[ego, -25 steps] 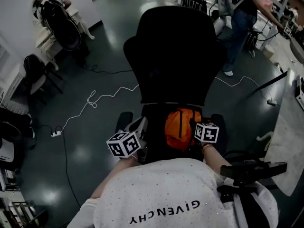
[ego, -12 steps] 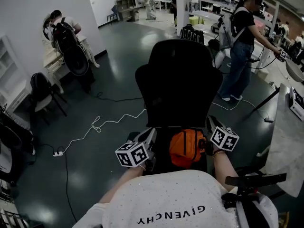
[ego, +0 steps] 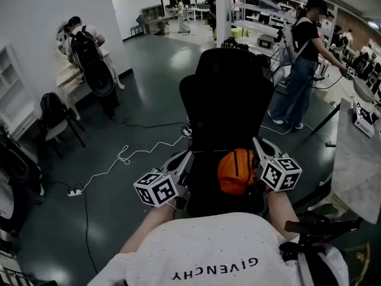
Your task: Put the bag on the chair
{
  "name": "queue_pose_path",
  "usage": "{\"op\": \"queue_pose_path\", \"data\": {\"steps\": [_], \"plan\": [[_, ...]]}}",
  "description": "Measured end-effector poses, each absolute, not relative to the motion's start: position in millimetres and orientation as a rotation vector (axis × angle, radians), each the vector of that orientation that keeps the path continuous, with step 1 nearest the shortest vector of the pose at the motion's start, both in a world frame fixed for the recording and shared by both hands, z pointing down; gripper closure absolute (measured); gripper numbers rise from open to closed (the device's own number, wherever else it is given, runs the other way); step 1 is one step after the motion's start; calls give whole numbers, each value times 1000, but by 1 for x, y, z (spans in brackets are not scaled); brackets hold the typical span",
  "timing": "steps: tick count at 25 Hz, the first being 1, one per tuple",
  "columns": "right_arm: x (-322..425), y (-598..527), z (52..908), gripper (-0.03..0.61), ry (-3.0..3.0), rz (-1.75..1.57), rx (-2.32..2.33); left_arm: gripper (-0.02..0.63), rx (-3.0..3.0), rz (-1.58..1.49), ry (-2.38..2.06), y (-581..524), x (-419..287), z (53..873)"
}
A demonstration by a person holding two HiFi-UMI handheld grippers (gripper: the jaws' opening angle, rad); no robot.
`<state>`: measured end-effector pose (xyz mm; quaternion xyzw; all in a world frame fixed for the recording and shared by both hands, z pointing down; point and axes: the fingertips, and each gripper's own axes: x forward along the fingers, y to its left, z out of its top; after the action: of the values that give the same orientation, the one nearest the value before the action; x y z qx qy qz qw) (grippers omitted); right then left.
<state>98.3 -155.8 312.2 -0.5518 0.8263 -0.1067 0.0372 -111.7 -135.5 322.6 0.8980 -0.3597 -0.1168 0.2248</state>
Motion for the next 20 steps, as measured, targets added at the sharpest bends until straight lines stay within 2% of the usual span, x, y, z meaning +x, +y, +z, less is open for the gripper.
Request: {"op": "queue_pose_path", "data": {"steps": [9, 20], "plan": [[70, -57, 310, 580, 2471, -424, -1678, 612, 2535, -260, -955, -46, -131, 324], [59, 20, 332, 580, 2486, -475, -1771, 612, 2482, -285, -996, 8, -163, 328]]}}
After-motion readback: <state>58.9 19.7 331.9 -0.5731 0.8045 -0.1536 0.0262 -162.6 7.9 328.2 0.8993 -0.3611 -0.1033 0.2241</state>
